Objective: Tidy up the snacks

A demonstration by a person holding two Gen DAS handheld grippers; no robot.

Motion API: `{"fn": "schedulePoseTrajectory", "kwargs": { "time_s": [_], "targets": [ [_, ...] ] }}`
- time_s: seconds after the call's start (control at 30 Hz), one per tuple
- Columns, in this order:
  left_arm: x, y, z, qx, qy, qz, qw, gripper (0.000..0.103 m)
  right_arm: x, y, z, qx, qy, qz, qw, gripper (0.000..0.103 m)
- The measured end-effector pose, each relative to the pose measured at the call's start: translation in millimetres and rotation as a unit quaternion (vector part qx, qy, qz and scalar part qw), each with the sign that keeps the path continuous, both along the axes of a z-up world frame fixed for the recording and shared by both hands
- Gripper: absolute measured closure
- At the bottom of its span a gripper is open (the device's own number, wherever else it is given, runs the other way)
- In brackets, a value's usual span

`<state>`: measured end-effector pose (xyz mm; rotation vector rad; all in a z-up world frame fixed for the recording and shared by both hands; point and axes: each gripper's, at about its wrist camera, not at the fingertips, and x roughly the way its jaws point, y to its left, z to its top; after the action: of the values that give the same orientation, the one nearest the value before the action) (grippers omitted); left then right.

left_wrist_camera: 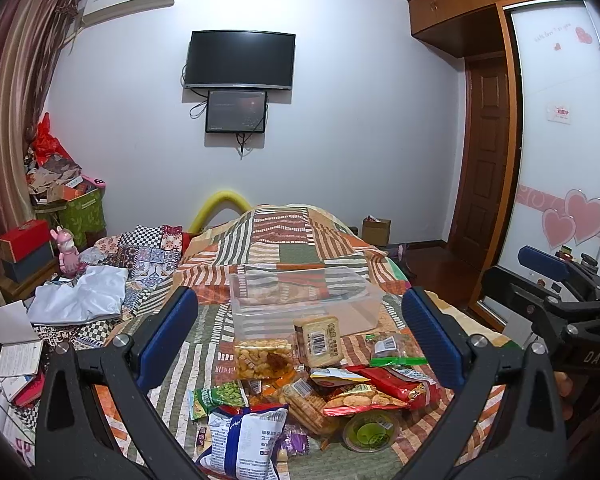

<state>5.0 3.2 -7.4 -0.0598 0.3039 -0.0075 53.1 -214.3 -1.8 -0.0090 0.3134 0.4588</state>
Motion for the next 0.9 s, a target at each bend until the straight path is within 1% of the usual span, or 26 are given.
{"fn": "schedulePoseTrajectory", "kwargs": {
  "time_s": [0.9],
  "targets": [
    [-1.6,2.5,2.0,-0.003,0.001,0.001,1.0000,0.000,0.3,1.2,-0.6,0.000,-0.001,-0.001,1.000,0.000]
  ]
}}
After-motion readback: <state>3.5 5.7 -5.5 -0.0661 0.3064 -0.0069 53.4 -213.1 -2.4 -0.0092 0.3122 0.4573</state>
